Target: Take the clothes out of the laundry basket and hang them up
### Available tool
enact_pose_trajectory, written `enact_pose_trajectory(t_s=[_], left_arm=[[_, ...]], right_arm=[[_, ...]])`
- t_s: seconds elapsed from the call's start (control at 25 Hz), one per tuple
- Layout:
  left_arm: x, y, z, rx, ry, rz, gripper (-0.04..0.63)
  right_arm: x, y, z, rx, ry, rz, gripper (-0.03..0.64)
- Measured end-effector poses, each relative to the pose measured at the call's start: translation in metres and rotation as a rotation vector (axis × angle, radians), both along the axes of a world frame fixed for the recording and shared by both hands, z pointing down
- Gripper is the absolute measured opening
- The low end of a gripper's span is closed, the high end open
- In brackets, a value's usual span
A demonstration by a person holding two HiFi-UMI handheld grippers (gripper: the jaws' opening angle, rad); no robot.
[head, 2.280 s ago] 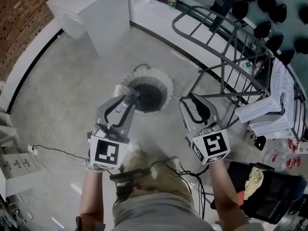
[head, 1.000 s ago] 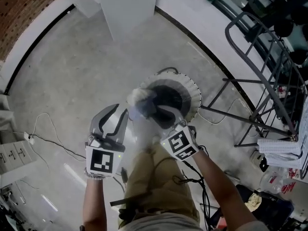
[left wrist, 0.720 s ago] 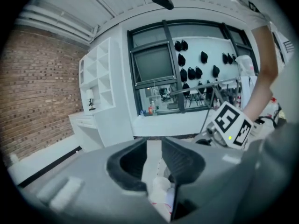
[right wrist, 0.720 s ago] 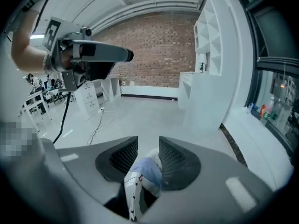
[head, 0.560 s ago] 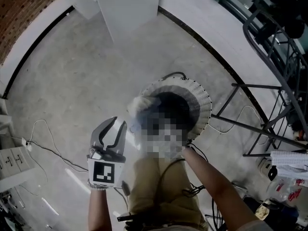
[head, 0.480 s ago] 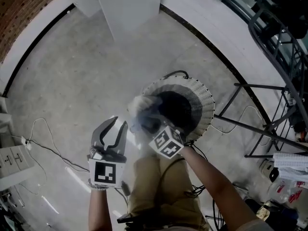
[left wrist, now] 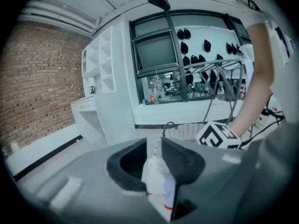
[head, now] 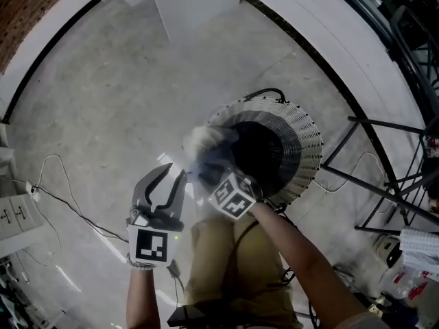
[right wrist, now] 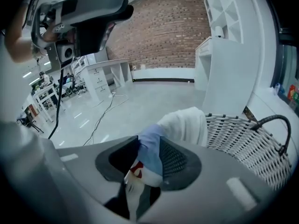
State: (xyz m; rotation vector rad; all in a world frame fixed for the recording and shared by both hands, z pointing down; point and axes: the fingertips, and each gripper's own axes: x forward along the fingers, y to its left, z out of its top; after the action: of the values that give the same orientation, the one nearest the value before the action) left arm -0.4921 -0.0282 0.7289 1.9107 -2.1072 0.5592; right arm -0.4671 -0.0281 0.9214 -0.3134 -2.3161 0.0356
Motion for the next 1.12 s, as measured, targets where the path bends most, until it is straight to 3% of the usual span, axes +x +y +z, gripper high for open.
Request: enact_pose_trajectory(t_s=[0.08,0.16,0.24,0.44,1.12], left_arm=[[-0.003,0.002,0.002,-0.01,0.001,-0.005,0.087],[-0.003,0.002,0.0,-0.011,-0.007,-0.003,0.087],[-0.004,0.001,-0.007,-0.009,-0.016,-0.002,0.087],[-0.01,0.002,-0.04,-0.003,-0.022,-0.004,0.087],[0.024,0.005,-0.209,-0.017,-0.04,0.111,0.097]], right_arm=[[0.0,0.004,0.001,-0.034,0.01,-0.006,0.128],[0.003,0.008,-0.001,-0.047,0.012,-0.022,0.052],[0.004,0.007,-0.007,-0.027,0.009,-0.021,0.023],[0.013,-0.009,-0.036,-0.014,0.011,0.052,0.017],[0.061,-0.066,-0.284,-0.004,-0.17,0.386,0.014]])
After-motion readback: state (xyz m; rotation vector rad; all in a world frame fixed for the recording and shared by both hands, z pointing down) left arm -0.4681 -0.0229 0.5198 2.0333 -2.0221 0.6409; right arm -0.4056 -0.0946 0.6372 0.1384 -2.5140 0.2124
